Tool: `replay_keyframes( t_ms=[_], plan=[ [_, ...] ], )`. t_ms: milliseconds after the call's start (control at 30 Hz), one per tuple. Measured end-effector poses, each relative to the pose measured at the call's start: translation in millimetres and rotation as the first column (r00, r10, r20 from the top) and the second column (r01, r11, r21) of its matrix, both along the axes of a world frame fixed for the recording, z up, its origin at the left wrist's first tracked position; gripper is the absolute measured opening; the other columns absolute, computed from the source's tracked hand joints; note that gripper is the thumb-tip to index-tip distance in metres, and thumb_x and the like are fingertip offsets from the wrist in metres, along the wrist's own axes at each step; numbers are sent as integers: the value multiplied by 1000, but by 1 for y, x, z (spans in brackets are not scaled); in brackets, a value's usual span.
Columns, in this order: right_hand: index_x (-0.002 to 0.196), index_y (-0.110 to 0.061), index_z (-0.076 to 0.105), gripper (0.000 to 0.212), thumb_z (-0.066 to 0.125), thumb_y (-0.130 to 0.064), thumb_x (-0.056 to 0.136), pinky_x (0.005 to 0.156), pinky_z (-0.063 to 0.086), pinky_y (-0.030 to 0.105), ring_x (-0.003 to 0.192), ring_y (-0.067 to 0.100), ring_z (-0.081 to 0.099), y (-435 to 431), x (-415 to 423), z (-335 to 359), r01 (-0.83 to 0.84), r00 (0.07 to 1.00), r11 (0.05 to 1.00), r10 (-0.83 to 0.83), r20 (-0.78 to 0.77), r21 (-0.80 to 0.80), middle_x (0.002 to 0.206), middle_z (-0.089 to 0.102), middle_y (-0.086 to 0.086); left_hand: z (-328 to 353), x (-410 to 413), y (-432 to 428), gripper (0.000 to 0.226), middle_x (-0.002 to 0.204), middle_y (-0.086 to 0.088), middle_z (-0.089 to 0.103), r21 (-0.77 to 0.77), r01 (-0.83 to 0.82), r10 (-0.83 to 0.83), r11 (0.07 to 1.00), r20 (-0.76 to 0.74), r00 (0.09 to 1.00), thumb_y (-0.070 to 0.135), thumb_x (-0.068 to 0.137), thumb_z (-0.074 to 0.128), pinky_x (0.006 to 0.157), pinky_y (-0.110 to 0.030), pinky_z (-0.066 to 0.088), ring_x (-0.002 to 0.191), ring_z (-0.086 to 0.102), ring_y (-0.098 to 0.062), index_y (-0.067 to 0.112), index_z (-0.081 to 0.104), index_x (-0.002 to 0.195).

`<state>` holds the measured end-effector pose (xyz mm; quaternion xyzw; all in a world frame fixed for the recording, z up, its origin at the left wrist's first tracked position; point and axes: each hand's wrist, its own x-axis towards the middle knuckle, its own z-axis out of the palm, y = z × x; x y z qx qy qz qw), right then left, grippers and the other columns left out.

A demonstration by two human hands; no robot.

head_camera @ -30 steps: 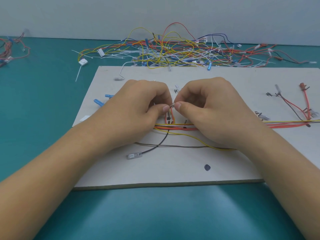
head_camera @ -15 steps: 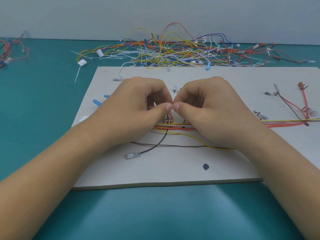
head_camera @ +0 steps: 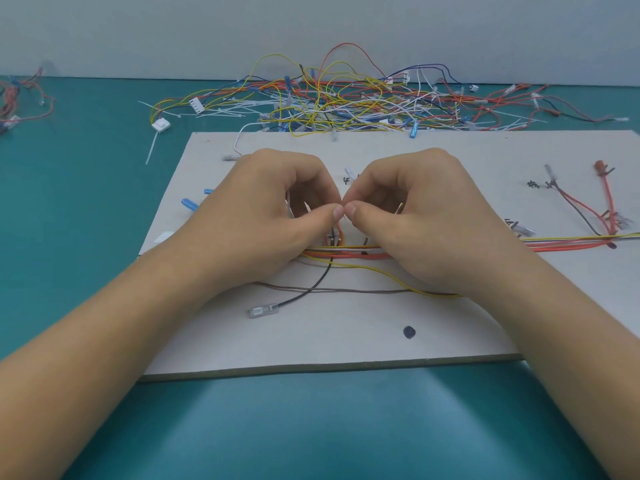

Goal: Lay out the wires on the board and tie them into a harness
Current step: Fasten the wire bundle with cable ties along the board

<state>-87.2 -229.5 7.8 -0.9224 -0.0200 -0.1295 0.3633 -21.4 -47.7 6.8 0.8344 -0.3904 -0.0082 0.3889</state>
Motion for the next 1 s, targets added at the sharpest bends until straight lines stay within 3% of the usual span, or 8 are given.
replay_keyframes(
  t_ms=[1000],
  plan=[
    [79, -24, 73, 11, 69, -18, 88, 51, 33, 10, 55, 4, 54, -1, 2, -1, 9, 1000, 1000, -9, 27, 14, 55, 58, -18, -2, 1, 0, 11, 64, 17, 64, 33, -32, 31, 999, 19, 999, 13, 90, 73, 53, -4, 37, 53, 55, 9, 22, 73, 83]
  ],
)
